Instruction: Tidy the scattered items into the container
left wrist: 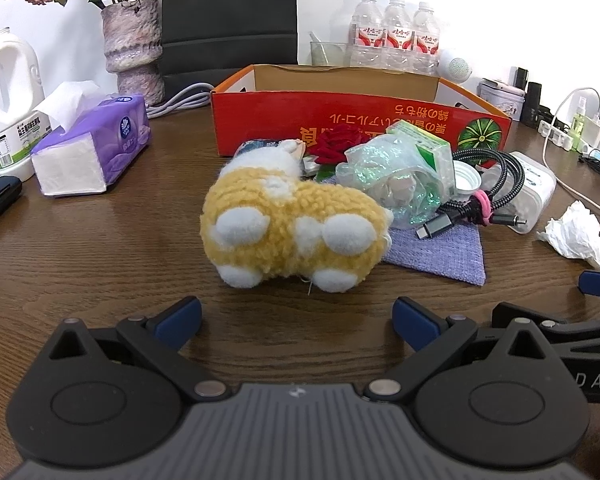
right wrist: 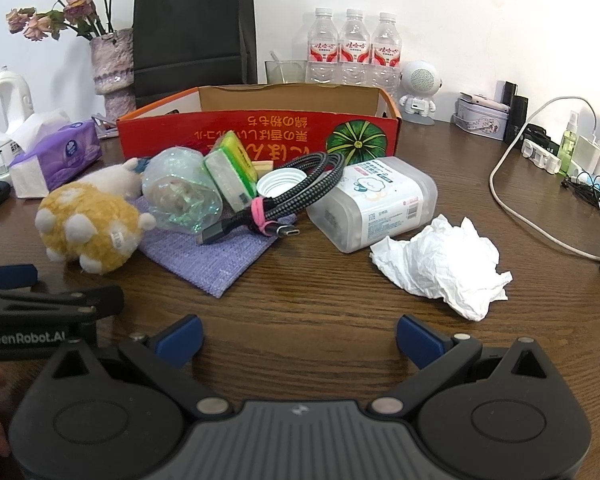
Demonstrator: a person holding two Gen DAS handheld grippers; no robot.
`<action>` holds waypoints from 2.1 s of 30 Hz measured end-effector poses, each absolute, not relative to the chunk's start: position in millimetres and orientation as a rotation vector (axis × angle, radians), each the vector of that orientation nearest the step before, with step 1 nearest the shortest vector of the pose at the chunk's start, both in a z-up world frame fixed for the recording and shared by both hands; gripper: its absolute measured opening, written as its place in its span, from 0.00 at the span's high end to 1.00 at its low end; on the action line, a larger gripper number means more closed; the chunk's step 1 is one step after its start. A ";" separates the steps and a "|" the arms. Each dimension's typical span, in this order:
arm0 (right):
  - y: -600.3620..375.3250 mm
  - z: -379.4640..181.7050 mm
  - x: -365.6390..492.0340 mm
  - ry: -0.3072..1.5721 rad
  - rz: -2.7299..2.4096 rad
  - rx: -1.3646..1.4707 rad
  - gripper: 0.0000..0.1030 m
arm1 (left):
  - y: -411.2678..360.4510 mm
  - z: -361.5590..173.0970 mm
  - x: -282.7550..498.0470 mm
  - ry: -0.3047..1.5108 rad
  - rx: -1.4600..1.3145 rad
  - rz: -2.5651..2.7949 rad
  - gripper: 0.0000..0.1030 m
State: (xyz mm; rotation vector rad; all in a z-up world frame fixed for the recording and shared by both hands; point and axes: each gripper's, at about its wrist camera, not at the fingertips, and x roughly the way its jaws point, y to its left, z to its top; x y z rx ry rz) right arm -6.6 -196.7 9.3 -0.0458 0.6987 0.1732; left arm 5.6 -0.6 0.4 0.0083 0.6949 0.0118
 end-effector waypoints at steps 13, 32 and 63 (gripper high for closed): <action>-243.8 44.4 -0.8 0.538 0.102 -0.046 0.17 | 26.7 36.3 7.3 0.430 0.073 -0.133 0.00; -261.6 31.9 7.0 0.585 0.148 -0.029 0.82 | 75.3 40.5 36.1 0.580 -0.217 -0.062 0.57; -239.0 176.1 158.4 0.383 0.278 0.022 0.81 | 67.3 161.7 183.0 0.395 -0.189 -0.137 0.56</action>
